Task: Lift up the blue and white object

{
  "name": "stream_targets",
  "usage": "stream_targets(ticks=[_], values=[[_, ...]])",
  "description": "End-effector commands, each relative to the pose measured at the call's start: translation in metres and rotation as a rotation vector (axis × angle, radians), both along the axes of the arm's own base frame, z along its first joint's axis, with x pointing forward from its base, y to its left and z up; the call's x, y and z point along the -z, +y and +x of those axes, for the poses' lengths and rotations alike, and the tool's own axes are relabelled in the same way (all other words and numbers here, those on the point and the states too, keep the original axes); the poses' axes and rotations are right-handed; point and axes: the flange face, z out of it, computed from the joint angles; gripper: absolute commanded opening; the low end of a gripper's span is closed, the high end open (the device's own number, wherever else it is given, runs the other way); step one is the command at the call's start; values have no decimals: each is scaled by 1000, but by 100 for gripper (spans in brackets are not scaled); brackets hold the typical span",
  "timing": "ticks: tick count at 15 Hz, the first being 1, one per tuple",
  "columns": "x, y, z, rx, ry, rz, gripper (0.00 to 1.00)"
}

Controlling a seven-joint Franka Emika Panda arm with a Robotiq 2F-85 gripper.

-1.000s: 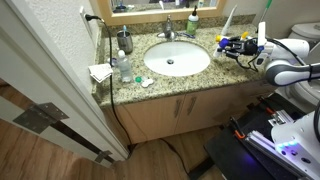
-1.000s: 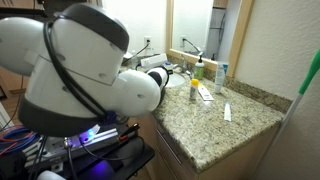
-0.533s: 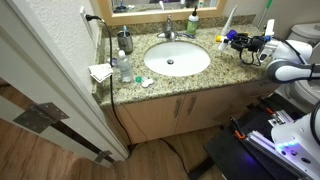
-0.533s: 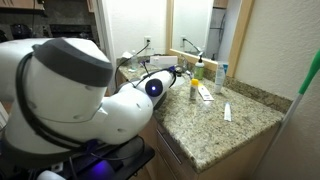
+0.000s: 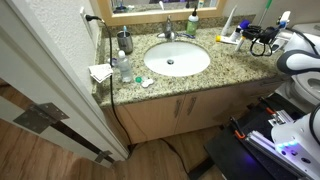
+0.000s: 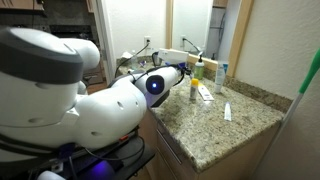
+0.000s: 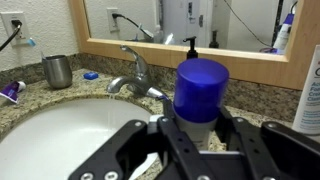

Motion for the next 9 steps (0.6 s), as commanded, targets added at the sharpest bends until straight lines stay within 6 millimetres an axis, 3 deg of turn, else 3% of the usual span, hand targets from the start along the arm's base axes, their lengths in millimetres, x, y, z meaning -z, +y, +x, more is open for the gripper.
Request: stream_targets(ticks=[1, 6, 9], values=[[4, -2, 4, -9, 26, -39, 16], [15, -24, 14, 4, 126, -194, 16], [17, -13, 27, -39, 169, -219, 16]])
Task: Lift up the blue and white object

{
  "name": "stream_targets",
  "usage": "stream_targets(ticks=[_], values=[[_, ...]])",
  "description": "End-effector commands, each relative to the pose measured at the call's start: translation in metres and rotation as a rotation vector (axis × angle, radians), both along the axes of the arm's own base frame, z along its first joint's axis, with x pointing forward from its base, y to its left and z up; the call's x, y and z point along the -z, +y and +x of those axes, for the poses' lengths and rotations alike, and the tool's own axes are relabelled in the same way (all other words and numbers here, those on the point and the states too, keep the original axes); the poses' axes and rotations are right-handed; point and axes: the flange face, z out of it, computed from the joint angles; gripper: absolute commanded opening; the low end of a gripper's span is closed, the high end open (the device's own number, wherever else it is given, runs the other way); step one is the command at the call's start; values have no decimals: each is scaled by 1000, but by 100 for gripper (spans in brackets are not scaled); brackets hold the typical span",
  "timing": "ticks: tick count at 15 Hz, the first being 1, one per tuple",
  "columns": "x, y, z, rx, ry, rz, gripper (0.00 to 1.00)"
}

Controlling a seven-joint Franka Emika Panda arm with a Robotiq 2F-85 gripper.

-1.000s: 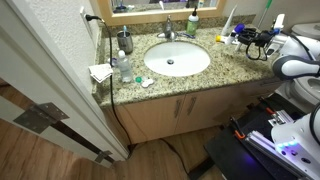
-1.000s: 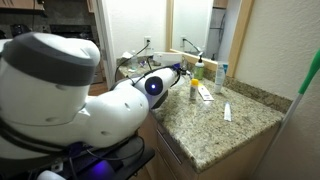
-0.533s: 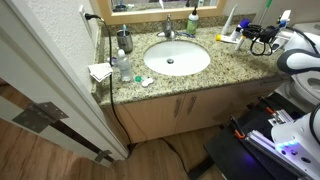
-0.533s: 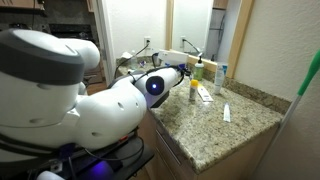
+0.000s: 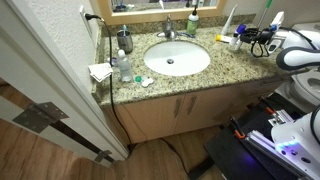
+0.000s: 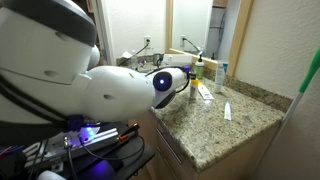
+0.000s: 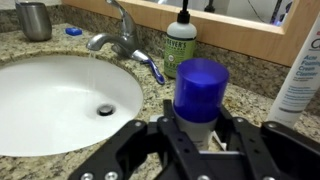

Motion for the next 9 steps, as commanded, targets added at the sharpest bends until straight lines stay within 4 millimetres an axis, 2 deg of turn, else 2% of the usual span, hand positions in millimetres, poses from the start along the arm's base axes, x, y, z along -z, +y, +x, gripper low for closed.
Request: stream_targets(ticks=[1, 3, 7, 9], values=[[-2, 17, 15, -58, 51, -56, 16], [-1, 44, 24, -128, 32, -49, 16], [15, 58, 40, -148, 67, -7, 16], [26, 57, 45, -139, 88, 5, 16]])
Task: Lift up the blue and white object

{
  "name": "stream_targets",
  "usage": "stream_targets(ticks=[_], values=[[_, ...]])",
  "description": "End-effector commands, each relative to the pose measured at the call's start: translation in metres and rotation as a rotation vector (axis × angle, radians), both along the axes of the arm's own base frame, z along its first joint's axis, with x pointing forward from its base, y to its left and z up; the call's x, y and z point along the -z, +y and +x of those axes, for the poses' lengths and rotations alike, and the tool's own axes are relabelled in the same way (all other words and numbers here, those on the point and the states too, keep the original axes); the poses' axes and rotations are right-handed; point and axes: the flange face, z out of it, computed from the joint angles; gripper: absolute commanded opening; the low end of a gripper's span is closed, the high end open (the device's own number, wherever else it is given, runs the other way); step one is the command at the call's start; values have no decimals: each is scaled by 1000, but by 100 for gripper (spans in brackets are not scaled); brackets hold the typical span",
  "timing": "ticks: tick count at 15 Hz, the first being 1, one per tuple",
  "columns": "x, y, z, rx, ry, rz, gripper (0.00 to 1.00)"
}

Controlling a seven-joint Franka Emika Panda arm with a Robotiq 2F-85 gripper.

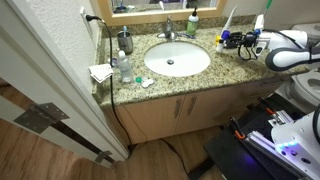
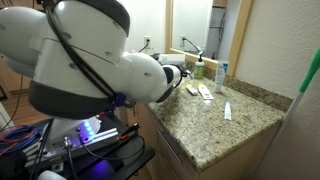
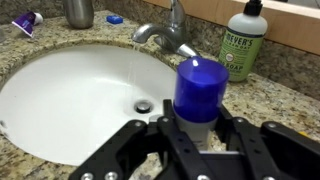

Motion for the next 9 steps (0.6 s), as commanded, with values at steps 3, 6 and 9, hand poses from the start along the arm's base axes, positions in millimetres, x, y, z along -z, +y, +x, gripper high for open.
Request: stream_targets(ticks=[3, 6, 9], values=[[18, -23, 9, 67, 53, 19, 16], [17, -39, 11, 105, 52, 19, 16], [20, -45, 13, 114, 64, 5, 16]])
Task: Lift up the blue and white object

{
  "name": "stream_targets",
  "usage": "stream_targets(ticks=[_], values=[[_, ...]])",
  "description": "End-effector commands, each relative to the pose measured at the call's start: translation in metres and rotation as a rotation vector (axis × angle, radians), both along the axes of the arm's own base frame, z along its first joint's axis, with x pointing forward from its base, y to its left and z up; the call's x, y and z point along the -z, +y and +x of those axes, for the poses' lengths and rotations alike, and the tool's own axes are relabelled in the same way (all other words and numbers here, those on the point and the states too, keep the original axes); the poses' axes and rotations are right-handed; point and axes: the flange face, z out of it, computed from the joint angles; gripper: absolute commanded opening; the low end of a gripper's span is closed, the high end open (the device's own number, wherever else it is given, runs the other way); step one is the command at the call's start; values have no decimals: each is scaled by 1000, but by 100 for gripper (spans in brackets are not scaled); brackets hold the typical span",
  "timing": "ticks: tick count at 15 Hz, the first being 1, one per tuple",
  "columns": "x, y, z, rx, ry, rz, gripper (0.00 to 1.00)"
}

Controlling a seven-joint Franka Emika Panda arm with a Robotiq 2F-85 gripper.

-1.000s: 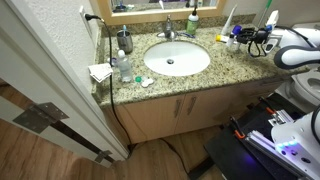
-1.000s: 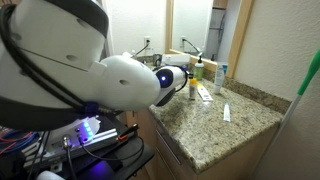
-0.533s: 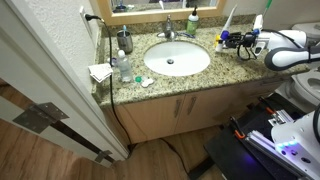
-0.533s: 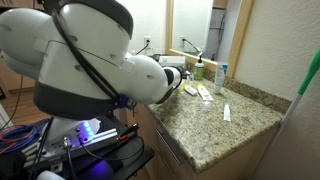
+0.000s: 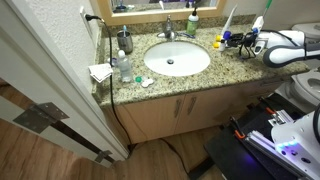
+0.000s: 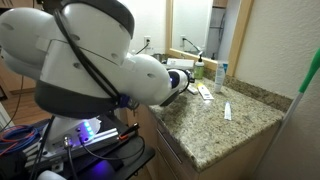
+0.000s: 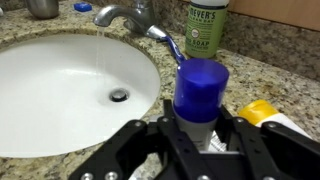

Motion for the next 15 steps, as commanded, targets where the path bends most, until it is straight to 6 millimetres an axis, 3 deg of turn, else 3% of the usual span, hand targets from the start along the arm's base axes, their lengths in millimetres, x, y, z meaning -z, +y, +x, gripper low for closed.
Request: stream_targets(ticks=[1, 9, 15], values=[[2, -9, 0, 21, 8, -15, 16], [18, -9, 3, 27, 49, 5, 16], [26, 6, 14, -7, 69, 0, 16]])
